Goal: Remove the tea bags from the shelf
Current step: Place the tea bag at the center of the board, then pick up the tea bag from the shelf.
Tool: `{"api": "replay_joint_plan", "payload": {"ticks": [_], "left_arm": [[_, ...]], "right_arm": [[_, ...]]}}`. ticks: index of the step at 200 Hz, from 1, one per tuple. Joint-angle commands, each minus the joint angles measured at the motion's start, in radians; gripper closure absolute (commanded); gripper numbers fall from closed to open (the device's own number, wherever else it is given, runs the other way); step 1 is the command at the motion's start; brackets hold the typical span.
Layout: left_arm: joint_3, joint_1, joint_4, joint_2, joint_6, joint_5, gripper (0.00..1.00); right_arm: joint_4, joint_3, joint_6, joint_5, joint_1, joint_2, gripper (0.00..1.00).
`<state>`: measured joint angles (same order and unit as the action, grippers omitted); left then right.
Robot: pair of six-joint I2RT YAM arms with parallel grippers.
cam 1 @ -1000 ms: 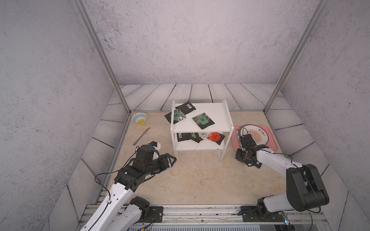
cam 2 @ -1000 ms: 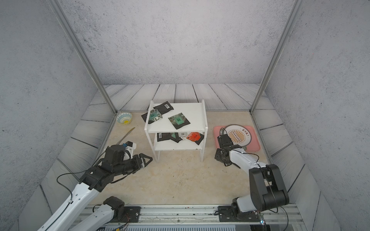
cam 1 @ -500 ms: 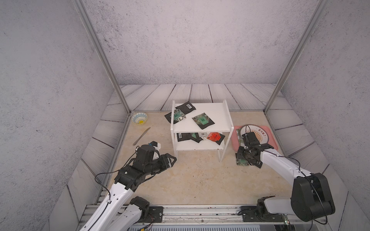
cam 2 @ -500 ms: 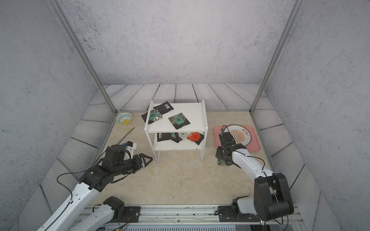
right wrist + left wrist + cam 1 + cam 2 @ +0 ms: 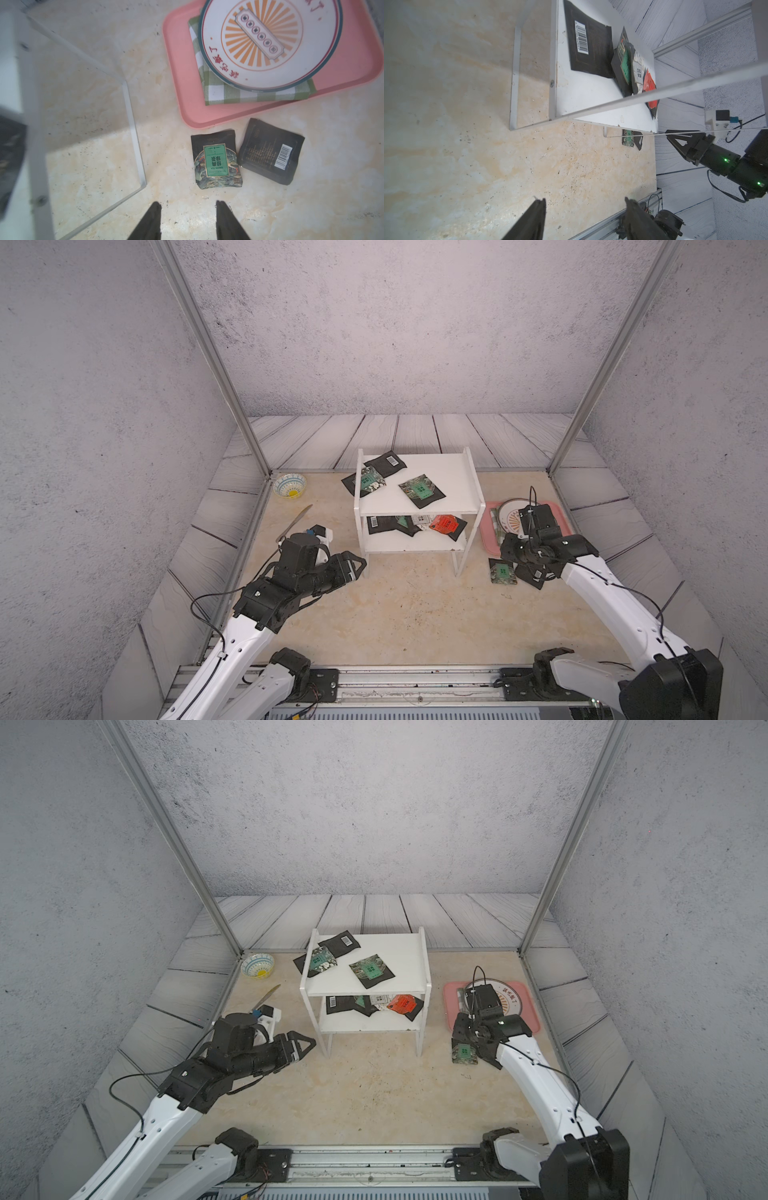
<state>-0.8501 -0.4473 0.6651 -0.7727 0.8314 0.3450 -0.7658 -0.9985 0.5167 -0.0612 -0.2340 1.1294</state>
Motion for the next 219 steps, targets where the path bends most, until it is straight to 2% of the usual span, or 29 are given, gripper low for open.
{"api": "replay_joint_plan", "payload": {"ticks": [1, 33, 134, 219], "left_arm": [[-0.054, -0.008, 0.038, 0.005, -0.015, -0.027, 0.35], [-0.113, -0.007, 0.078, 0.009, -0.017, -0.057, 0.35], [-0.335, -0.007, 0.122, -0.085, -0.065, -0.08, 0.31], [-0.441, -0.005, 0.122, -0.163, -0.075, -0.097, 0.3]], "right_arm": [[-0.12, -0.07, -0.04, 0.026, 0.003, -0.057, 0.49], [-0.222, -0.189, -0.071, 0.06, 0.003, -0.089, 0.43], [-0.498, -0.652, -0.136, 0.19, -0.026, -0.014, 0.37], [-0.585, -0.981, -0.129, 0.061, -0.292, 0.189, 0.34]]}}
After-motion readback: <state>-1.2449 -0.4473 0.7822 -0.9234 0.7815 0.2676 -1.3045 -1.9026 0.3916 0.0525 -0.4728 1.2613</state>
